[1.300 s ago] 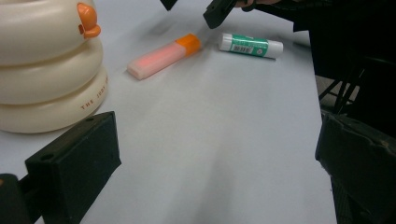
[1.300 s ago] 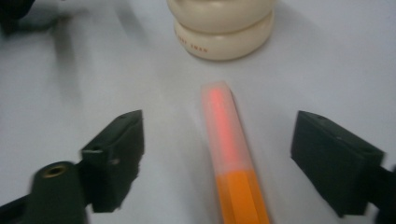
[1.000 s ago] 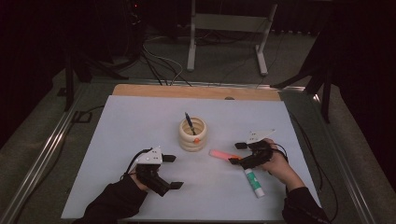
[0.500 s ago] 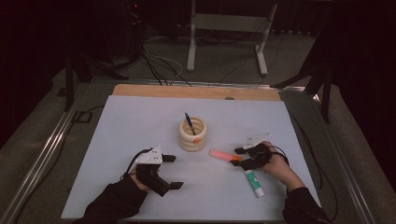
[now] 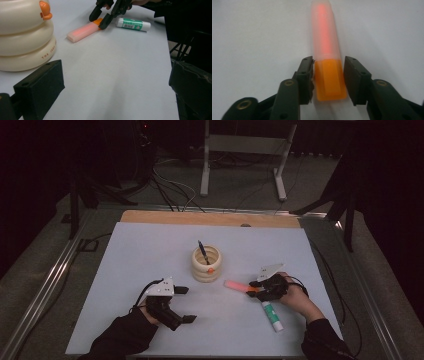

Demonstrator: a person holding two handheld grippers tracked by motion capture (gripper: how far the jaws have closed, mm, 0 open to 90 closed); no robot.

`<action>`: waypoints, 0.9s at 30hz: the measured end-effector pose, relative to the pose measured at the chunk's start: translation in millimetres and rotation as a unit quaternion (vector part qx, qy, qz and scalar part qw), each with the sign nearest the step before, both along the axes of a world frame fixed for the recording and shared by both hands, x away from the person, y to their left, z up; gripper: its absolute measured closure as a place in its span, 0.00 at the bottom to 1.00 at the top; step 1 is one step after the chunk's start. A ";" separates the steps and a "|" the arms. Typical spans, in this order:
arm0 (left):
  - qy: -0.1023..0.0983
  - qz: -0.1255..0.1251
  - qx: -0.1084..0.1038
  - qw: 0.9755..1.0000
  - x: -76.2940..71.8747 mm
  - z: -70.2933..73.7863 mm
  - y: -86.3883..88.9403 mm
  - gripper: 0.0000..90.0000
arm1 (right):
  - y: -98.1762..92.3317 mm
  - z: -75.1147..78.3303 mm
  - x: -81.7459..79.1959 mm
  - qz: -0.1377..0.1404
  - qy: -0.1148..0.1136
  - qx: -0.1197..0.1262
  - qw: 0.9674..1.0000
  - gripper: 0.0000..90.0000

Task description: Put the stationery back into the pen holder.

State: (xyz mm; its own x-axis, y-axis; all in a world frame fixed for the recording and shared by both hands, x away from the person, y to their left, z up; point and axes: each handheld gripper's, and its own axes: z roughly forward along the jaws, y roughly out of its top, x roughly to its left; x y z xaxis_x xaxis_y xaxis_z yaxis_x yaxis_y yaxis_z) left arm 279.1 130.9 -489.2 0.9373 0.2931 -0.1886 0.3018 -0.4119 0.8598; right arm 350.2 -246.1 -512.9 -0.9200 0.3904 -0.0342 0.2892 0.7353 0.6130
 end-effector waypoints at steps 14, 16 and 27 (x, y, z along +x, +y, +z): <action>-0.002 -0.003 0.002 1.000 -0.5 -0.3 -0.9 0.00 | 8.2 4.3 5.8 0.004 0.025 -0.033 0.999 0.72; -0.002 -0.002 0.001 1.000 -0.3 -0.3 -0.8 0.00 | 9.4 4.9 5.0 0.000 0.024 -0.037 0.999 0.72; -0.006 -0.003 -0.001 1.000 -0.6 1.4 -0.3 0.00 | 8.7 10.5 5.2 -0.013 0.040 -0.032 0.999 0.72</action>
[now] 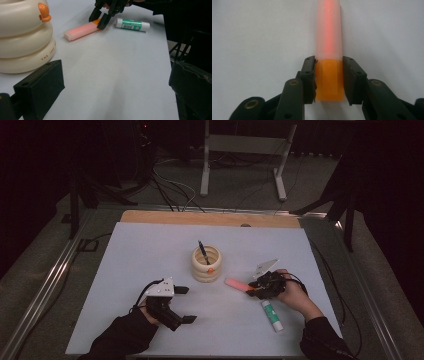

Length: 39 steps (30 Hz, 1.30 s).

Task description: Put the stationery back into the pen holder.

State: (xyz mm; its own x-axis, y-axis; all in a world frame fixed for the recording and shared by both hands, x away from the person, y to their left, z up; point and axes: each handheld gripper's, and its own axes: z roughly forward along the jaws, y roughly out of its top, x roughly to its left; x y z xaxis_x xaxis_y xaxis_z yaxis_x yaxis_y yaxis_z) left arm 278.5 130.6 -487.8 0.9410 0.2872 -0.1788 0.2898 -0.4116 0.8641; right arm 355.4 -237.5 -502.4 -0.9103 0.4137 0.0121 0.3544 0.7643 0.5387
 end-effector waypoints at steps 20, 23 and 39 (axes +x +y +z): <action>-0.027 -0.010 0.024 0.999 -6.4 8.0 -7.8 0.00 | 13.3 17.0 -13.7 0.030 0.037 0.024 0.999 0.72; -0.031 -0.010 0.024 0.999 -7.0 8.8 -8.2 0.00 | 18.2 18.9 -14.3 0.036 0.042 0.025 0.998 0.72; -0.040 -0.008 0.035 0.999 -8.6 13.3 -9.2 0.00 | 42.6 27.3 -13.6 0.060 0.051 0.027 0.997 0.72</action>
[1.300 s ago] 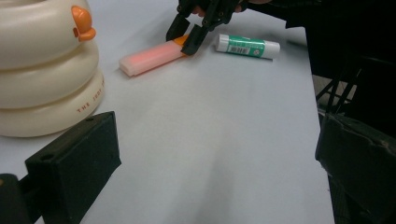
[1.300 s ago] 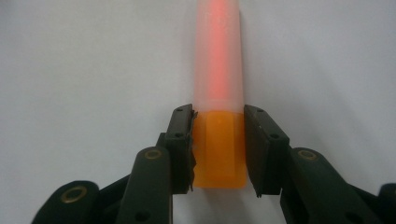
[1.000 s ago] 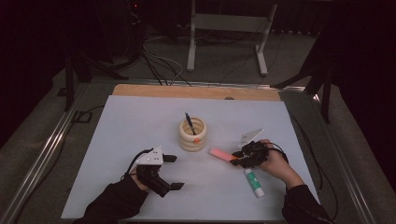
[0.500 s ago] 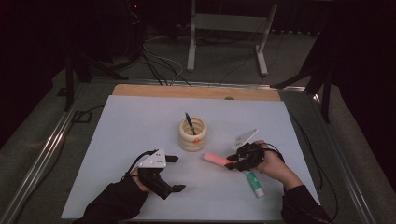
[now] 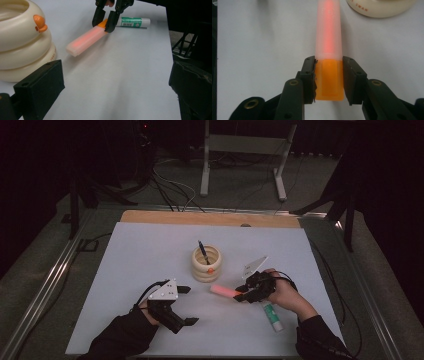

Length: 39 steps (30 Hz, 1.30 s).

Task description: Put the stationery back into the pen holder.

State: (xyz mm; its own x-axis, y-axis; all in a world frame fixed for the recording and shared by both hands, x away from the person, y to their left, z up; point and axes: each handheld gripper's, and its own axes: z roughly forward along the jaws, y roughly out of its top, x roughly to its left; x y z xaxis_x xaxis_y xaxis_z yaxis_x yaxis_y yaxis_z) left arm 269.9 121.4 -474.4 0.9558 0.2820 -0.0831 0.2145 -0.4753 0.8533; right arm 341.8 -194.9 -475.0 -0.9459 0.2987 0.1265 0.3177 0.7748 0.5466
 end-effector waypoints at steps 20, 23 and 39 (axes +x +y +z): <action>-0.081 0.012 0.080 0.993 -8.2 10.0 -13.3 0.00 | 34.7 7.8 0.0 0.031 0.015 -0.022 0.999 0.72; -0.093 0.015 0.097 0.991 -8.6 9.3 -14.9 0.00 | 38.3 8.3 -0.4 0.035 0.014 -0.028 0.999 0.72; -0.174 0.038 0.170 0.969 -17.5 6.3 -22.4 0.05 | 63.3 10.3 -0.8 0.042 0.019 -0.039 0.998 0.72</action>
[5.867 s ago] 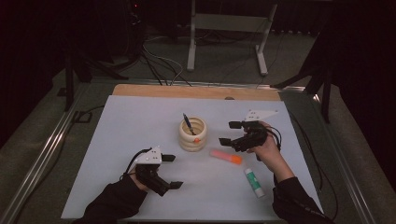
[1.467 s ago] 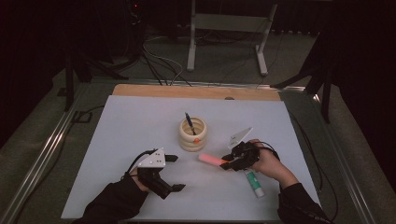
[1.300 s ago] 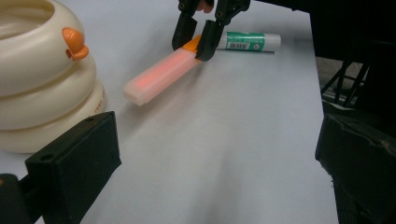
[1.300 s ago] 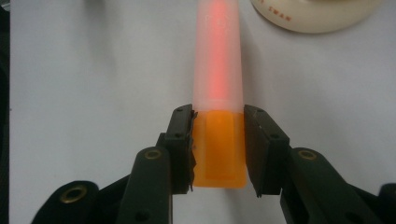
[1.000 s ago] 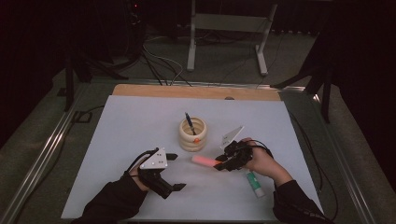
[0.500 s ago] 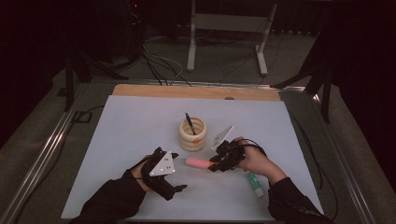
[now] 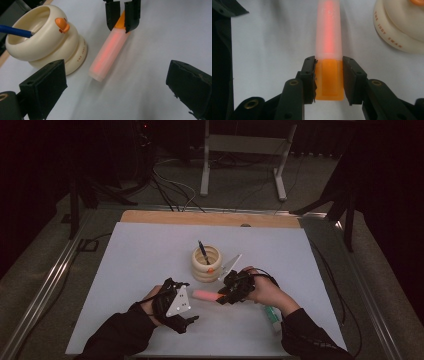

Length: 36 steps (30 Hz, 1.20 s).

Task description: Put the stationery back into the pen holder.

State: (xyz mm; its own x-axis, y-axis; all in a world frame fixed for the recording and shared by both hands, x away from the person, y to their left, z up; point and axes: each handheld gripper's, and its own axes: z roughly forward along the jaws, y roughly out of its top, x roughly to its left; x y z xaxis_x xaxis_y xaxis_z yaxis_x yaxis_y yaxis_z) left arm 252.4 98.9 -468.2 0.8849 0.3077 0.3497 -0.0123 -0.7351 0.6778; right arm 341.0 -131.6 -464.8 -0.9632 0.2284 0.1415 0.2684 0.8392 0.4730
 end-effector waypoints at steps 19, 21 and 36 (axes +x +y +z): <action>-0.116 0.003 0.096 0.989 -11.8 -16.3 -13.7 0.28 | 19.8 2.0 2.2 -0.008 0.008 0.001 1.000 0.72; -0.119 0.004 0.094 0.988 -12.1 -18.0 -14.3 0.33 | 21.4 2.5 2.3 -0.008 0.011 0.001 1.000 0.72; -0.232 0.007 0.191 0.954 -17.5 -33.0 -21.1 0.59 | 35.3 4.7 3.6 -0.017 0.032 0.002 0.999 0.72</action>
State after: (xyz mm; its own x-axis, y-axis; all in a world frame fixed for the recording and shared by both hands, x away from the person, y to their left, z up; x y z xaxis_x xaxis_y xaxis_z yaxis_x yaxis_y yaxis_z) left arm 234.9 77.9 -501.2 0.6049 0.0898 0.7912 -0.2335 -0.9299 0.2841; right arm 344.6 -96.3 -460.1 -0.9440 0.2599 0.2031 0.3261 0.8278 0.4565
